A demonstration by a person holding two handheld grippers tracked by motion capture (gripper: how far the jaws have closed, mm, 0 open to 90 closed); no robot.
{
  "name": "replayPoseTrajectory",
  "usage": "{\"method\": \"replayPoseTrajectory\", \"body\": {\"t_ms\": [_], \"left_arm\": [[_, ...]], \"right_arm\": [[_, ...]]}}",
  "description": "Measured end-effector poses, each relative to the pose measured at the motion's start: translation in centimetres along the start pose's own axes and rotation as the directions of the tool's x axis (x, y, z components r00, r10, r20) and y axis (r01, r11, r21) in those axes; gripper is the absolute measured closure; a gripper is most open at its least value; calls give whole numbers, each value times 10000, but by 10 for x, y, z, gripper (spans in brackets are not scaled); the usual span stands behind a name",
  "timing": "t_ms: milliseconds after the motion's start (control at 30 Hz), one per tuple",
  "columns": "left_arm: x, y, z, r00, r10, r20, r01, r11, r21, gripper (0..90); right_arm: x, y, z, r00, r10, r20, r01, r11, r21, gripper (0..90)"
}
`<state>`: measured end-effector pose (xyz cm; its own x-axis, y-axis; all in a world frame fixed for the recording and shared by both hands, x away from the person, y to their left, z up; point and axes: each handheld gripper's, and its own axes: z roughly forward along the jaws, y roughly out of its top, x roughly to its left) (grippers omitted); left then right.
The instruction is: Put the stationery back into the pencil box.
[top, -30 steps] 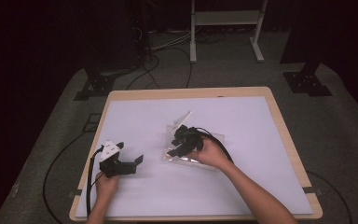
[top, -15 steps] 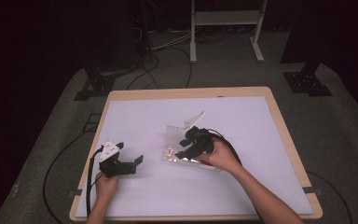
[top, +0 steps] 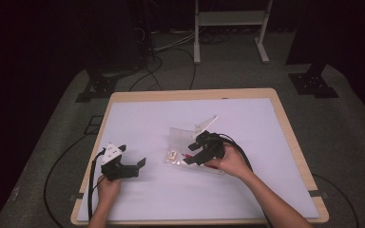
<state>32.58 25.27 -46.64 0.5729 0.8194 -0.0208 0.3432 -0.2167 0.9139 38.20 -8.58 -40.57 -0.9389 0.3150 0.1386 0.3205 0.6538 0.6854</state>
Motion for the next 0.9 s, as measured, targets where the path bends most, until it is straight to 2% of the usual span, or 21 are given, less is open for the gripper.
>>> {"method": "replayPoseTrajectory", "body": {"t_ms": [200,333,567,900], "left_arm": [[0,0,0,10000,-8,-2,8,10000,-2,0],[0,0,0,10000,-15,-7,15,10000,-2,0],[0,0,0,10000,-3,-8,3,10000,3,0],[0,0,0,10000,27,-17,-27,10000,41,0]], "right_arm": [[1,-7,-2,10000,15,9,-15,10000,50,374],[2,-10,-5,9998,206,13,-206,9998,13,373],[3,-15,-11,9999,103,72,-103,9999,19,369],[3,-26,-18,9991,413,121,-413,9991,-28,365]]}}
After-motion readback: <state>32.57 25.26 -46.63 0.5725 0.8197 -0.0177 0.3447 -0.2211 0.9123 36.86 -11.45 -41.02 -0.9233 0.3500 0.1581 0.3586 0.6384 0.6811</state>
